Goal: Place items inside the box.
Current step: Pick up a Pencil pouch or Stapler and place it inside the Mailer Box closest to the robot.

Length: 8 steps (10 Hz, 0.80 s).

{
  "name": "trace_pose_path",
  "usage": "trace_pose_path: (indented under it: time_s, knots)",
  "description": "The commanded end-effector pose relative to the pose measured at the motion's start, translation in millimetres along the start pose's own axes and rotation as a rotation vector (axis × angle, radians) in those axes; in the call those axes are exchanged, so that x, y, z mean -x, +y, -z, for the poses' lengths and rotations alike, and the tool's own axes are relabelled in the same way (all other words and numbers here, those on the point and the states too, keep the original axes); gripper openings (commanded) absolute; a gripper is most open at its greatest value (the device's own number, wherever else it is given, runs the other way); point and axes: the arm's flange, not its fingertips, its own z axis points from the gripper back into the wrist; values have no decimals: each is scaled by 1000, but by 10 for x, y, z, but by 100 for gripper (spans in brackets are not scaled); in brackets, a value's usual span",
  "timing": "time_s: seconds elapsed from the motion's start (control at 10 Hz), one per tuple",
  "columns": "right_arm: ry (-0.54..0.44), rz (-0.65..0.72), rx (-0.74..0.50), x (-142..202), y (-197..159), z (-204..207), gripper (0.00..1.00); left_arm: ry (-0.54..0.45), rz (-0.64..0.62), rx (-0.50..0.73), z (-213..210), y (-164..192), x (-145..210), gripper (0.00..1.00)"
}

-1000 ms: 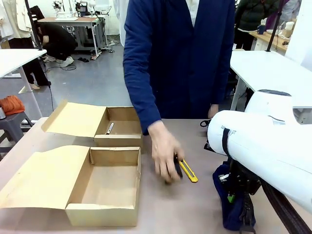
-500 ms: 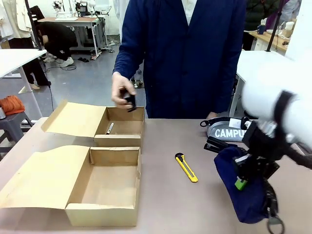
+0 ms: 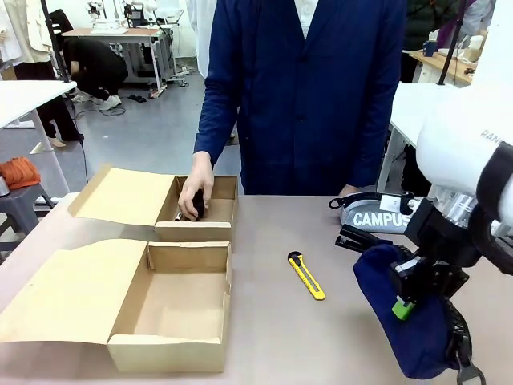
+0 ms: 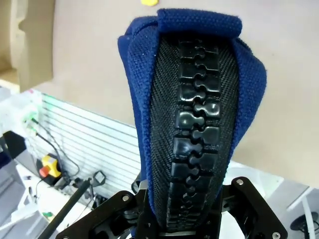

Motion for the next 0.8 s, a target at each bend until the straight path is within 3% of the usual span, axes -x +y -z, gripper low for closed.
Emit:
trace_pose_path:
  time_s: [0.0,0.1,0.2,0.3,0.5,0.7]
  knots:
    - [-57,-95,-142,80,246,-26,6,-15,21,26,16,-18,-3,100]
    - [-142,-156,-205,11,618,-123,6,-15,21,26,16,-18,-3,100]
    - [-122,-64,-281,-148,1122,-201,6,-15,21,26,16,-18,-3,100]
    - [-115,14,-262,-332,1652,-155,6,-15,21,26,16,-18,-3,100]
    - [-74,-25,-196,-725,2618,235,6,-15,21,26,16,-18,-3,100]
    - [-98,101,-160,-950,2993,453,6,-15,21,26,16,-18,-3,100]
